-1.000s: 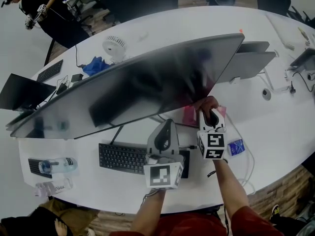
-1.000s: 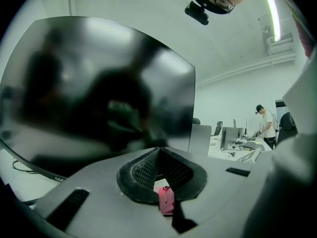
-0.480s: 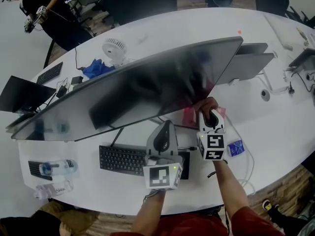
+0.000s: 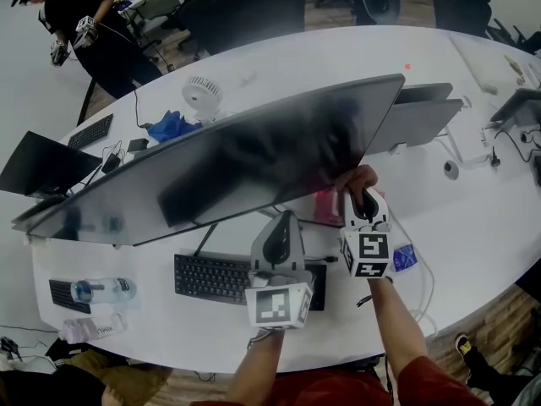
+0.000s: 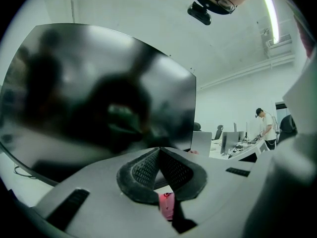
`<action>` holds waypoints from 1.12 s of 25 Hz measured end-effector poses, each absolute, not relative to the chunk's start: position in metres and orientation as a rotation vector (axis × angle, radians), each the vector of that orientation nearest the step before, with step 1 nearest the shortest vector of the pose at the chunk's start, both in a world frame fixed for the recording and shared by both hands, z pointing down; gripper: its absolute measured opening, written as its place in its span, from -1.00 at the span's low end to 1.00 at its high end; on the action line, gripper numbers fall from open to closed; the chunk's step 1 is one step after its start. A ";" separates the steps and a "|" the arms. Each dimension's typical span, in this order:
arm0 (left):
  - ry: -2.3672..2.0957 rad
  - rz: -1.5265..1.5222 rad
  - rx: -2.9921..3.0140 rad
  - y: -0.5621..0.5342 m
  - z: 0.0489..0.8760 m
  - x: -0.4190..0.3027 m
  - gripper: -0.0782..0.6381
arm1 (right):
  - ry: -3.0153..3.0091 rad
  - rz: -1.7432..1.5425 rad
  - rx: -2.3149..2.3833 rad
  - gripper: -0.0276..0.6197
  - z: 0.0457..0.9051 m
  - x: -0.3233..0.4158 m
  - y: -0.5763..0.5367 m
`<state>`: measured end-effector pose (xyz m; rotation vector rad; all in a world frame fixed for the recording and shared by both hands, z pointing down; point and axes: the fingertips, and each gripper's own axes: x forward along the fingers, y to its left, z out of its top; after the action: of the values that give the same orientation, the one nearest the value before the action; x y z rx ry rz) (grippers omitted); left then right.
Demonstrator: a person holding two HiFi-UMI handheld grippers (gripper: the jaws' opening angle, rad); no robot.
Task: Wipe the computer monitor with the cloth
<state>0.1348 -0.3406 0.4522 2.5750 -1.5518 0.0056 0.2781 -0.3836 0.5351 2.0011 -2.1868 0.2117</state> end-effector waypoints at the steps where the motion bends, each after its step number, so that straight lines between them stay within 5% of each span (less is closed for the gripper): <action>1: -1.556 0.001 2.580 -0.340 0.450 0.134 -0.72 | -2.188 0.202 2.004 -0.68 0.531 0.278 -0.384; 28: -1.599 -0.071 2.621 -0.313 0.383 0.118 -0.72 | -2.289 -0.183 2.067 -0.68 0.368 0.264 -0.372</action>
<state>0.1182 -0.3127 0.3833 2.6207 -1.5993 -0.0714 0.2636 -0.3723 0.3680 2.0669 -2.2889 -0.1828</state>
